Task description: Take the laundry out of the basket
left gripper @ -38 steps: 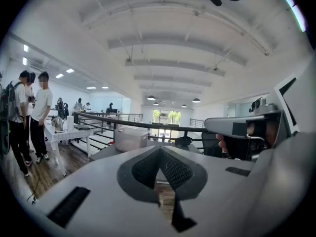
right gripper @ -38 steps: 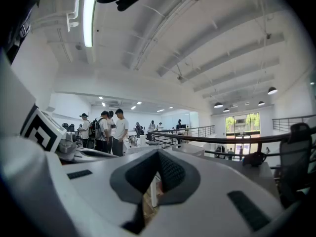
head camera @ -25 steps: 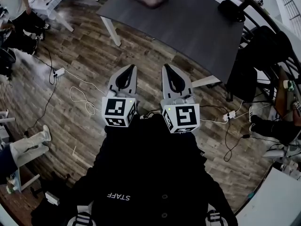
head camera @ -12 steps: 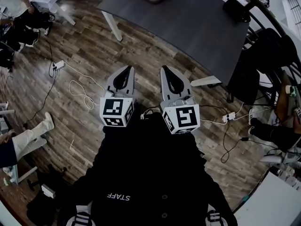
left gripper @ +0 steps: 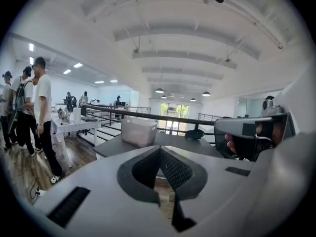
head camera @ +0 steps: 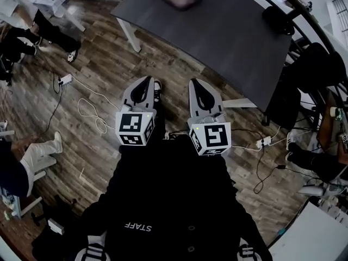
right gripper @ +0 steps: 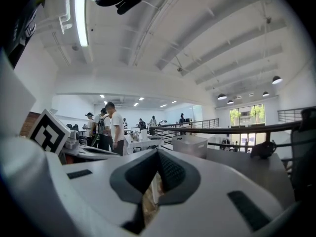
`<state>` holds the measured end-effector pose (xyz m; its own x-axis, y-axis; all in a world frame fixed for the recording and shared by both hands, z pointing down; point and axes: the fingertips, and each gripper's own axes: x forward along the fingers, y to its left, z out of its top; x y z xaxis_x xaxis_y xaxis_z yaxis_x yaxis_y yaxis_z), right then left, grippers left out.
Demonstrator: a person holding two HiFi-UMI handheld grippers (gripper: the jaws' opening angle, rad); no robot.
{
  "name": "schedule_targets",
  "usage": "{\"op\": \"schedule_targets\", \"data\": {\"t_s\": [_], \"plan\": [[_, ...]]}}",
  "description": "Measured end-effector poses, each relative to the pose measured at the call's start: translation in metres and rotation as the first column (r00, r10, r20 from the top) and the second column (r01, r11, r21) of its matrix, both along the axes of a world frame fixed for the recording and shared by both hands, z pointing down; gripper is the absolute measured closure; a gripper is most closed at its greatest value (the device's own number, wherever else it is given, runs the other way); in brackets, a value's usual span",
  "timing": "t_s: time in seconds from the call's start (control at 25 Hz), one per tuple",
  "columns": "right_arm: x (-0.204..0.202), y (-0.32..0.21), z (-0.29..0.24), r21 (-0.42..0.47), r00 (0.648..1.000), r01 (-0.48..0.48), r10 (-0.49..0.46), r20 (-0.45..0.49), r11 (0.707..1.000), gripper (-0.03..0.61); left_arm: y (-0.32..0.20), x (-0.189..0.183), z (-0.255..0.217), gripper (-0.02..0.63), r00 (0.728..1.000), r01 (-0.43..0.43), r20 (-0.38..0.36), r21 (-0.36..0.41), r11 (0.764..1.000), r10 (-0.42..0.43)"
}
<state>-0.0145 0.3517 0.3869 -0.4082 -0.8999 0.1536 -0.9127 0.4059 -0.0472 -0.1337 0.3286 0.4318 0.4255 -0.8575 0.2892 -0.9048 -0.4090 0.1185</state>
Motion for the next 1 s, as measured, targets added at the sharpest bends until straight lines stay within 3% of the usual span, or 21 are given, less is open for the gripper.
{"op": "schedule_targets", "data": {"t_s": [0.24, 0.48, 1.0], "plan": [[0.007, -0.097, 0.004, 0.006, 0.999, -0.051, 0.051, -0.018, 0.999, 0.565, -0.097, 0.002, 0.0, 0.612, 1.0, -0.018, -0.015, 0.017, 1.0, 0.019], [0.004, -0.198, 0.006, -0.043, 0.996, -0.086, 0.085, -0.013, 0.995, 0.565, -0.198, -0.012, -0.002, 0.612, 1.0, -0.026, -0.016, -0.008, 1.0, 0.026], [-0.014, -0.388, 0.015, -0.094, 0.99, -0.132, 0.127, -0.056, 0.987, 0.565, -0.392, -0.001, -0.001, 0.612, 0.991, -0.13, -0.045, -0.039, 0.991, 0.128]]}}
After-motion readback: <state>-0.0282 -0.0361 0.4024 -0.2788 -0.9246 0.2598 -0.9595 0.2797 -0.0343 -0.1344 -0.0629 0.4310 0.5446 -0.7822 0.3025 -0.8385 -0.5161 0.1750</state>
